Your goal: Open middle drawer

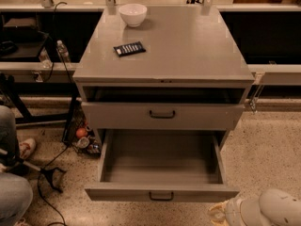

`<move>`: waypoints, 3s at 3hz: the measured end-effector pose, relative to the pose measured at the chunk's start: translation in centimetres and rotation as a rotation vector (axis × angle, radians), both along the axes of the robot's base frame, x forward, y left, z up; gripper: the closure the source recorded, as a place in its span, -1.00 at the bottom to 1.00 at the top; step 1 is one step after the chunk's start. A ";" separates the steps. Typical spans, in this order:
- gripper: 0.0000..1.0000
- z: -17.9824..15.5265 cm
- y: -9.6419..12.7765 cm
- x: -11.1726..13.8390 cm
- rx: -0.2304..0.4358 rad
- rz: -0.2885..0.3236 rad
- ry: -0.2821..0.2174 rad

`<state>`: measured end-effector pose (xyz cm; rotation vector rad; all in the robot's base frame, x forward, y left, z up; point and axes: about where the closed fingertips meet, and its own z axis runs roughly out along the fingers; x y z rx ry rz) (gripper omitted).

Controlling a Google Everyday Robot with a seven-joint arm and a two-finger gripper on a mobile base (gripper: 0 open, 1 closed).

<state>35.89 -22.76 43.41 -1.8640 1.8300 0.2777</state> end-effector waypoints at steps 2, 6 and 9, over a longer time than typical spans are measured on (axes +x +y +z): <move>0.63 -0.1 0.1 -0.5 -0.011 0.006 0.000; -1.00 1.5 1.6 7.9 -0.059 0.021 -0.129; -0.24 -4.2 -0.3 9.0 -0.111 -0.062 -0.029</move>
Offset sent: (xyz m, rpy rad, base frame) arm 0.0028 0.0014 0.0044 -0.0309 -0.0214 0.0183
